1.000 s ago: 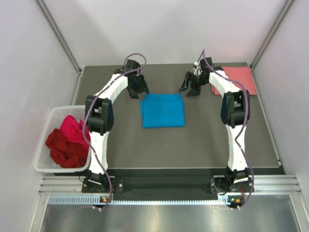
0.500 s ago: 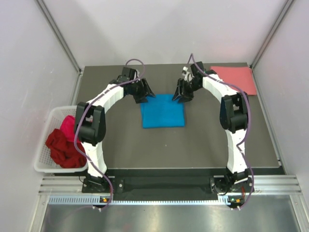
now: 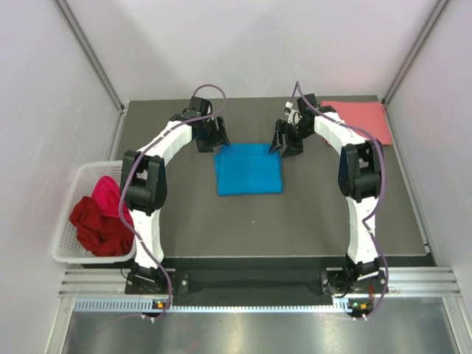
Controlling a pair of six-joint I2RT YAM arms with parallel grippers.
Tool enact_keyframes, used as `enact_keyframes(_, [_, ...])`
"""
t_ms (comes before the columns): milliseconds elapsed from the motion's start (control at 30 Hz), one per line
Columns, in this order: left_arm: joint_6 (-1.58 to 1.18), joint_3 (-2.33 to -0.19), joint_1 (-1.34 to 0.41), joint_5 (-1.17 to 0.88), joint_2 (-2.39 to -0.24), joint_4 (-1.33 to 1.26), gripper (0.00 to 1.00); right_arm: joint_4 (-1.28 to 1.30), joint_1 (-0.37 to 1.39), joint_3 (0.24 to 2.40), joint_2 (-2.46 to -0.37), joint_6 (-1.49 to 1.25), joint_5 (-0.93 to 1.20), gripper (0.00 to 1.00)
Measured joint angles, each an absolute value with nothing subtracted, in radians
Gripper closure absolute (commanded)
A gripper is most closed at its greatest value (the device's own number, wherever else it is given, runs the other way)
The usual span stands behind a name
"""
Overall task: Fold and stack the t-shirts
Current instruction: Fold the tshirt
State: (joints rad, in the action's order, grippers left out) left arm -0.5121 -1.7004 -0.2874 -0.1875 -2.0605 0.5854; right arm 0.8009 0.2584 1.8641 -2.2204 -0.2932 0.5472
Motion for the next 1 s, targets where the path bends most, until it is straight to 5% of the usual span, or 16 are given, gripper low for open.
enact_keyframes(467, [-0.499,-1.705,-0.285,-0.259,-2.185,0.577,0.27,0.813,0.252,1.845,-2.218,-0.28,0.535,0.34])
enact_keyframes(567, [-0.509,-1.69,-0.28,-0.312,-2.185,0.532,0.35,0.813,0.252,1.845,-2.218,-0.28,0.534,0.34])
enact_keyframes(767, [-0.539,-1.657,-0.249,-0.374,-2.186,0.474,0.83,0.815,0.251,1.845,-2.218,-0.28,0.53,0.37])
enact_keyframes(1000, [-0.532,-1.643,-0.227,-0.393,-2.186,0.466,0.8,0.812,0.25,1.846,-2.218,-0.283,0.525,0.42])
